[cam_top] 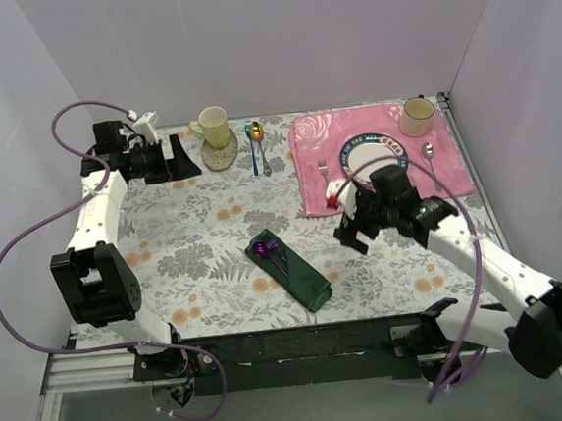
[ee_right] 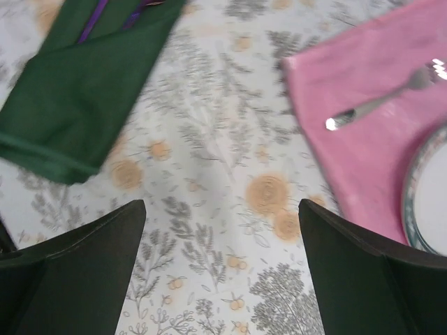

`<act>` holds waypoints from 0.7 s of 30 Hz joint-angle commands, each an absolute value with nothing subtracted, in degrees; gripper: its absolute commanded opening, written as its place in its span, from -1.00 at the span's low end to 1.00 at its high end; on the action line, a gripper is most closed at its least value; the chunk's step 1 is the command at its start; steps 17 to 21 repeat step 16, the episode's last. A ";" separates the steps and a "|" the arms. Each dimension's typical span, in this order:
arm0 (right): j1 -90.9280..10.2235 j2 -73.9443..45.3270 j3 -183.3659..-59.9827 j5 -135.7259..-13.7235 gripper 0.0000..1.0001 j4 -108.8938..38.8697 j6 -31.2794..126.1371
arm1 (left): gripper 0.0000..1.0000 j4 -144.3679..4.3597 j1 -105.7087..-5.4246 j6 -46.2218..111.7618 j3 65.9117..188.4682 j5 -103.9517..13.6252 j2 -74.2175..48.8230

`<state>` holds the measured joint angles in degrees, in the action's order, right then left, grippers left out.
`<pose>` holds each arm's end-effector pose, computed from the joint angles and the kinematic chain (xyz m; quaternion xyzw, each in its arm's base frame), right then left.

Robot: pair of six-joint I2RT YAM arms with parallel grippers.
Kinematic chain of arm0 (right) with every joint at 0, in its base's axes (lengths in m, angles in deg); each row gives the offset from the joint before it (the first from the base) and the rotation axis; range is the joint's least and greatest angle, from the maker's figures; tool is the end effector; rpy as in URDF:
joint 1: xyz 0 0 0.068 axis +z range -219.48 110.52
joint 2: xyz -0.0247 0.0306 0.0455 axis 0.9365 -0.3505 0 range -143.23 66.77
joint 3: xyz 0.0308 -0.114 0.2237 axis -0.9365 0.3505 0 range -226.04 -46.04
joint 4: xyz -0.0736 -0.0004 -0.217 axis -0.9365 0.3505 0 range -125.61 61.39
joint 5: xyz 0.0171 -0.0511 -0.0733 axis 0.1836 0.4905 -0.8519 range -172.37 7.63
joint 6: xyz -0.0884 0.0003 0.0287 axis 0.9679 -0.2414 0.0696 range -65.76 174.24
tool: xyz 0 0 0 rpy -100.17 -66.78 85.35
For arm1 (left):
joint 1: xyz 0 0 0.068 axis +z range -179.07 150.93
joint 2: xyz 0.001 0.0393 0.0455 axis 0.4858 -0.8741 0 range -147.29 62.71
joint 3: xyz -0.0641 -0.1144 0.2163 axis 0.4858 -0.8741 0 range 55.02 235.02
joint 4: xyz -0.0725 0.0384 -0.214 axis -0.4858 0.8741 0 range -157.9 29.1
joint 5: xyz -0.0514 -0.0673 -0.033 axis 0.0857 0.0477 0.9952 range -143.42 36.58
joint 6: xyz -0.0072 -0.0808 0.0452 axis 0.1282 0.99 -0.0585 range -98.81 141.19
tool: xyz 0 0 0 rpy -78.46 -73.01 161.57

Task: Fold the napkin into a case and place the utensils inside
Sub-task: Reset both arms

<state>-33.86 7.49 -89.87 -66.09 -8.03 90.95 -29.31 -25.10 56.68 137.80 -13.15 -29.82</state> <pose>0.1710 0.1512 0.2193 -0.5813 0.6997 0.1261 0.3957 0.3425 -0.0305 0.2772 -0.1809 0.8673 -0.4003 0.2339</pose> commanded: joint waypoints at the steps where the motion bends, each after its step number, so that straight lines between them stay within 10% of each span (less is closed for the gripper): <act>1: -45.64 -0.98 -102.52 -59.27 0.97 -4.41 80.10 | 0.97 -21.76 -18.79 58.55 137.64 -15.37 -26.77; 21: -60.25 -3.72 -101.93 -56.70 0.97 -9.59 67.25 | 0.96 -26.51 -17.20 57.49 119.08 -25.30 -14.63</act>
